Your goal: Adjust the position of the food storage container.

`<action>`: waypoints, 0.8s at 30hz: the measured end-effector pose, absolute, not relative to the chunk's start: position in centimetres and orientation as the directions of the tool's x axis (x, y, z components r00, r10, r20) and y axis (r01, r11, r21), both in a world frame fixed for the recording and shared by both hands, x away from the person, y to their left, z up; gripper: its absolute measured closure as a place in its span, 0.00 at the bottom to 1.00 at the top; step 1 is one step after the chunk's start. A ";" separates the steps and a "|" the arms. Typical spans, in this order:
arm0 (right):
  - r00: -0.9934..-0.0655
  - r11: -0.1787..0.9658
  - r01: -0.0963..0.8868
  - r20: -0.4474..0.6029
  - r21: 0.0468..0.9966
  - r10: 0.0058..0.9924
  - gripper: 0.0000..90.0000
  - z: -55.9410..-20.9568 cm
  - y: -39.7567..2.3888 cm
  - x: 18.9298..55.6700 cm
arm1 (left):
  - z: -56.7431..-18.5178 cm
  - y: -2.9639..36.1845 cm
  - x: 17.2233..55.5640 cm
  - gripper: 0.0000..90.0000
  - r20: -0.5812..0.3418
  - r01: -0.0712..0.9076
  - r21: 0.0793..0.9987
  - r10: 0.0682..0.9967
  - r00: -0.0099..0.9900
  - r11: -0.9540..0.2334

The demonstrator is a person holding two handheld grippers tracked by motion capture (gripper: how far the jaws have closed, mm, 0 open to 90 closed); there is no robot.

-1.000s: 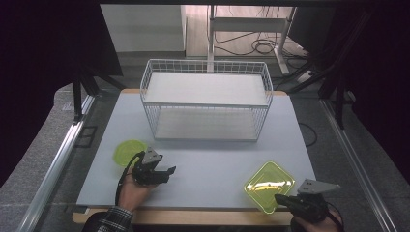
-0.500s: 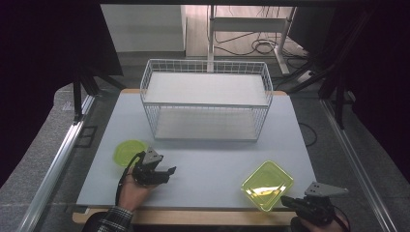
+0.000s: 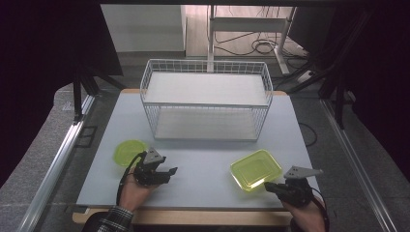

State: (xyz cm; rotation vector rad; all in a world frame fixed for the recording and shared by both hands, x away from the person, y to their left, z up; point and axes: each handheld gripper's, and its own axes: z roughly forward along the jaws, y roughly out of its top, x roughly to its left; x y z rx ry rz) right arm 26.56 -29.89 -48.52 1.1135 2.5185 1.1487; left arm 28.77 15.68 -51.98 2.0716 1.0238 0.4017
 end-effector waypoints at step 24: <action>-0.535 0.377 0.652 0.045 0.658 0.844 0.99 -48.4 -31.1 33.5 | -51.8 12.8 27.4 0.96 -0.123 0.522 0.724 0.660 0.741 -0.451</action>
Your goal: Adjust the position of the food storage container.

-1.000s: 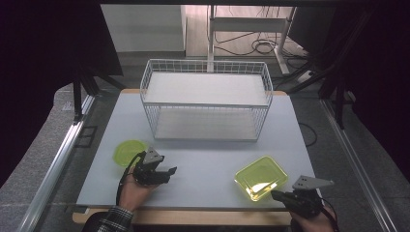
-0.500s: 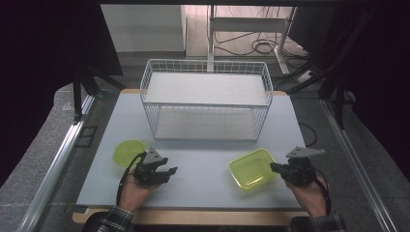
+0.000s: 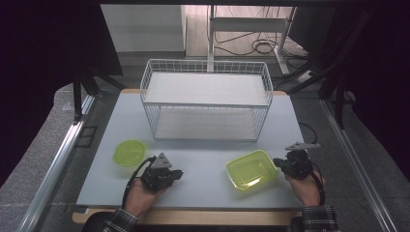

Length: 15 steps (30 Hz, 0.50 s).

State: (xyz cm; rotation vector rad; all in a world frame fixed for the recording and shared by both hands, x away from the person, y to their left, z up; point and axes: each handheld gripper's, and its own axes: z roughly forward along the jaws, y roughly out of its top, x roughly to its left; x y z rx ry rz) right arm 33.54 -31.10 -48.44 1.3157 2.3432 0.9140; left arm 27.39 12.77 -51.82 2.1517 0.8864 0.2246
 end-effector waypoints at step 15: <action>-0.629 0.416 0.636 0.124 0.650 0.767 0.99 -49.1 -24.8 31.8 | -52.9 9.7 25.5 0.95 -0.185 0.528 0.679 0.577 0.795 -0.510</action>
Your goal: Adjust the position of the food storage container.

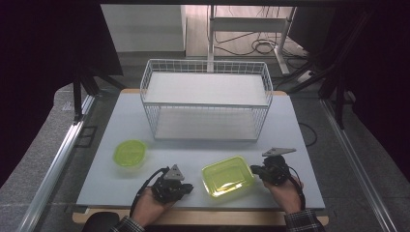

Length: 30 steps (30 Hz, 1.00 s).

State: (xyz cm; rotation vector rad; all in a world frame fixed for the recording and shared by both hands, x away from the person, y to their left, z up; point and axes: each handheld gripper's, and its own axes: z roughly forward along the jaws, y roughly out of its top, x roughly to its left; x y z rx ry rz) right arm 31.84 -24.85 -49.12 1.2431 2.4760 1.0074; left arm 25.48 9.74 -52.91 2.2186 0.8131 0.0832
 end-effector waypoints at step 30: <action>-0.709 0.468 0.557 0.099 0.686 0.698 0.89 -49.5 -19.6 32.5 | -52.5 14.0 27.3 0.77 -0.138 0.622 0.672 0.757 0.638 -0.402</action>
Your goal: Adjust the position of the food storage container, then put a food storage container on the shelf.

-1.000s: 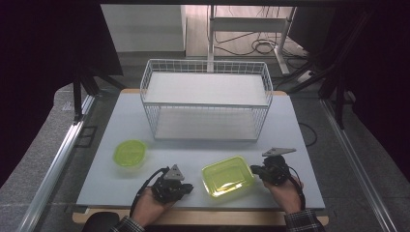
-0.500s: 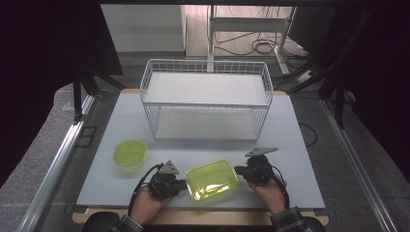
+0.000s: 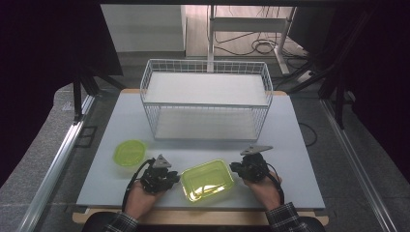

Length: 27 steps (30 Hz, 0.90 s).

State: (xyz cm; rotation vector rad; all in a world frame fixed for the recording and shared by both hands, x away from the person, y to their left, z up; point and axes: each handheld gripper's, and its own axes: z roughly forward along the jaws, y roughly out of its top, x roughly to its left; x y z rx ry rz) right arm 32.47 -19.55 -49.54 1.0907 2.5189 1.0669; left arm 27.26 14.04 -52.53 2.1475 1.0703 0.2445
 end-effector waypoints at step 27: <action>-0.690 0.332 0.600 0.261 0.728 0.675 0.22 -48.7 -21.9 32.4 | -52.8 15.4 25.7 0.05 -0.036 0.572 0.709 0.789 0.614 -0.413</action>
